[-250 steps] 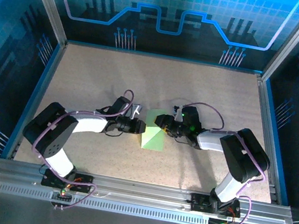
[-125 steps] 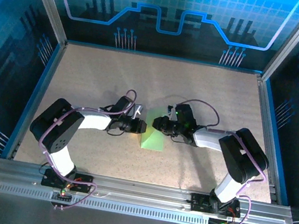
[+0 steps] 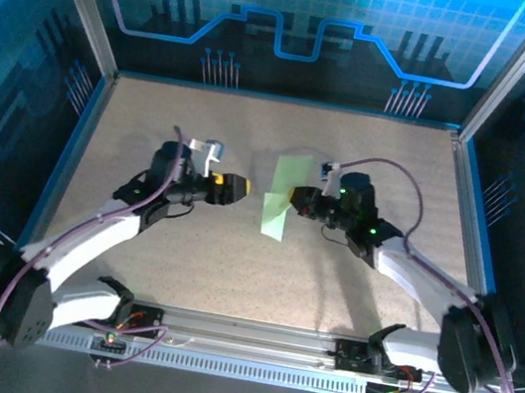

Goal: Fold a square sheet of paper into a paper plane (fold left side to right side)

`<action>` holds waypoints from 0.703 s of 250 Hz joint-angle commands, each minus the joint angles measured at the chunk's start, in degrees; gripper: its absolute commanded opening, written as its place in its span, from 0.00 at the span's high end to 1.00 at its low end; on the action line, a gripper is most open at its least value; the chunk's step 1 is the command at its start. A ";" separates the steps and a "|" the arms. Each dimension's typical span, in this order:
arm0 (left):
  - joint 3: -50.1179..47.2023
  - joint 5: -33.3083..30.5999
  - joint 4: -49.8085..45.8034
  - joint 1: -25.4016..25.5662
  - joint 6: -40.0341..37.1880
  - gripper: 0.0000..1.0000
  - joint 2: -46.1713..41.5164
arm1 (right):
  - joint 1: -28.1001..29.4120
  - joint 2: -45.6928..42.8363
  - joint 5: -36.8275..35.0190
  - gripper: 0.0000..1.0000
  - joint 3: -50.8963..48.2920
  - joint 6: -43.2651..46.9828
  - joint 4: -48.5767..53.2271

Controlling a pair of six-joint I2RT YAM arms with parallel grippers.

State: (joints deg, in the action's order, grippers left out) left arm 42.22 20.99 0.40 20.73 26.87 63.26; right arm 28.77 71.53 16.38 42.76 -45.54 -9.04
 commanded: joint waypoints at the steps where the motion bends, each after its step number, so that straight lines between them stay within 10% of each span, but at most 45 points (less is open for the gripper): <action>1: 1.30 8.89 0.24 -3.21 2.27 0.07 -4.30 | -2.79 -7.02 1.20 1.00 0.02 0.86 -1.15; 64: 2.08 26.49 23.50 -3.86 22.48 0.00 -1.68 | -4.19 -14.65 6.22 1.00 5.65 -2.06 -2.48; 176: 6.13 27.97 30.91 4.18 24.63 0.07 6.11 | 1.36 -10.94 8.78 0.99 9.29 -5.39 -5.98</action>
State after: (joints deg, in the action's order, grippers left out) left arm 45.28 46.87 26.57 23.92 49.78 68.07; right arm 28.95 59.79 23.62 50.81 -49.15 -12.16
